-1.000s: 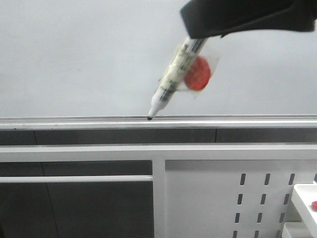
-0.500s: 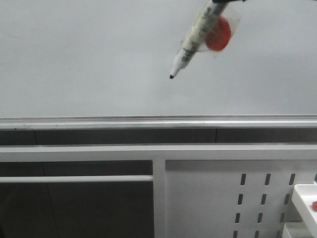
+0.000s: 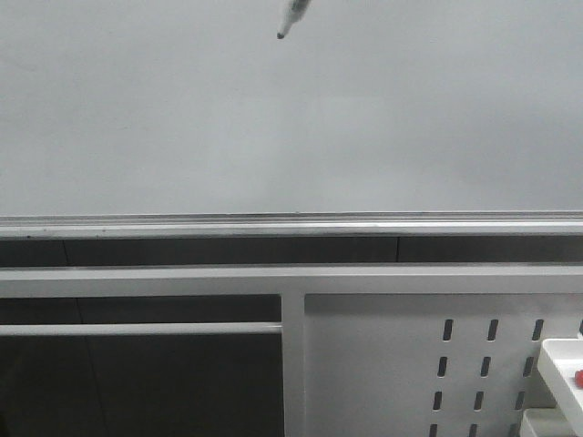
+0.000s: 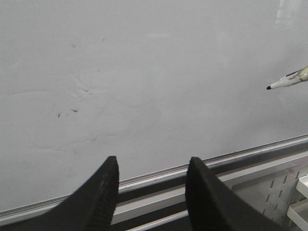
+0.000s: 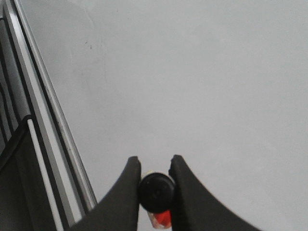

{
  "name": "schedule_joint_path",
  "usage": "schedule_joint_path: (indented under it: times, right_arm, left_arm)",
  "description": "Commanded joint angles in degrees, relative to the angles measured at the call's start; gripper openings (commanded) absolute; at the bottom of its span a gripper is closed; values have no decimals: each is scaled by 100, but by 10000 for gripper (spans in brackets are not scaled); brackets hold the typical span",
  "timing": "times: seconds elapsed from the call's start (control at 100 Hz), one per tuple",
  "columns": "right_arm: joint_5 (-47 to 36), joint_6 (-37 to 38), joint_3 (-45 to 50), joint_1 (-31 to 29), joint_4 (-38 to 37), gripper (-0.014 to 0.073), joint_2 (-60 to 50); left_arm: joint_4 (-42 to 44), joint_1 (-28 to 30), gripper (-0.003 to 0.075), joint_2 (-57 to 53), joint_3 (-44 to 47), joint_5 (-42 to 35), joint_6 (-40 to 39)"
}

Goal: Write number 1 on whiteboard

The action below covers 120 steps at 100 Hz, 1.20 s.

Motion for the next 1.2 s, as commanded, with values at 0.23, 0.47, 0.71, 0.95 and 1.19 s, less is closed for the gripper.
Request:
schedule_joint_path:
  times: [0.23,0.47,0.71,0.95,1.19]
  right_arm:
    - [-1149,324,-215,26,-767,-69,590]
    - [-1479,670,-215,26,-973,-69,925]
    - [-1441,922,-215,26,-1131,-69,1098]
    - [-1688,990,-215,26,-1186,-69,1316]
    - [-2181,1030,-215,26,-1234,-69,1423]
  left_arm:
    - [-41,15,291,-4,-162,-347,-60]
    - [-102,15,291,-4,-162,-347,-60]
    - [-144,15,291,-4,-162,-347,-60]
    - [-144,15,291,-4,-162,-347,-60]
    - [-154,15,290,-4,-162,-341,-60]
